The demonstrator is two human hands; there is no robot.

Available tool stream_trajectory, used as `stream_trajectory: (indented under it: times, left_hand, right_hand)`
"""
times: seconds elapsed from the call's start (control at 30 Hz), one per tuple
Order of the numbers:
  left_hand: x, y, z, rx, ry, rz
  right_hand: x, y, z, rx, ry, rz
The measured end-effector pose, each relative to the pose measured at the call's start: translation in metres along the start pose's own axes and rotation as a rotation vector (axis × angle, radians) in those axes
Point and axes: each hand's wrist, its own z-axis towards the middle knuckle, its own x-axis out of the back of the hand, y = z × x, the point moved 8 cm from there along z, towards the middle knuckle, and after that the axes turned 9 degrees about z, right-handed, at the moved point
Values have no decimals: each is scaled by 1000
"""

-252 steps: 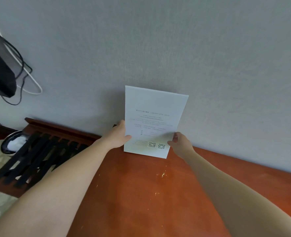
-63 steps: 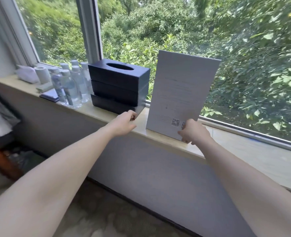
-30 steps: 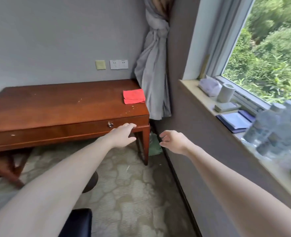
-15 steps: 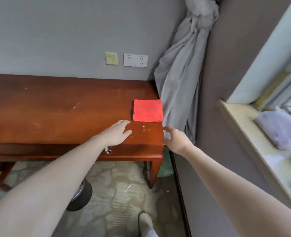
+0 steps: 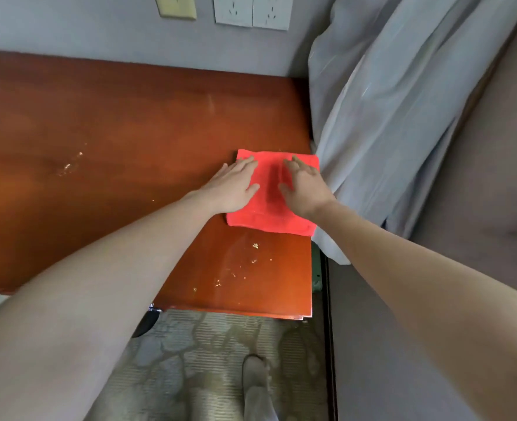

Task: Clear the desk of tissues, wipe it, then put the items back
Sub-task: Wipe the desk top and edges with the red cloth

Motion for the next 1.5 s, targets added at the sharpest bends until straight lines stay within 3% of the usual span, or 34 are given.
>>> stream_trajectory:
  times: [0.17,0.3,0.53,1.13,1.5]
  left_hand:
    - [-10,-29,15,0,-17,57]
    - [-14,-31,8,-45,-37,138]
    - [-18,-31,-21,-17,-66,332]
    - [-85,-37,-224,41,-38,280]
    - [-102,-11,-220,-79,-38,365]
  right_hand:
    - [-25,-15,40,90,-86,66]
    - [-48,-5,39,98,-82,-174]
    - [-53,5,14,250,-48,-341]
    - [-159,-55,-171,204,-77,-306]
    - [-161,-42,-184,130,-42,-257]
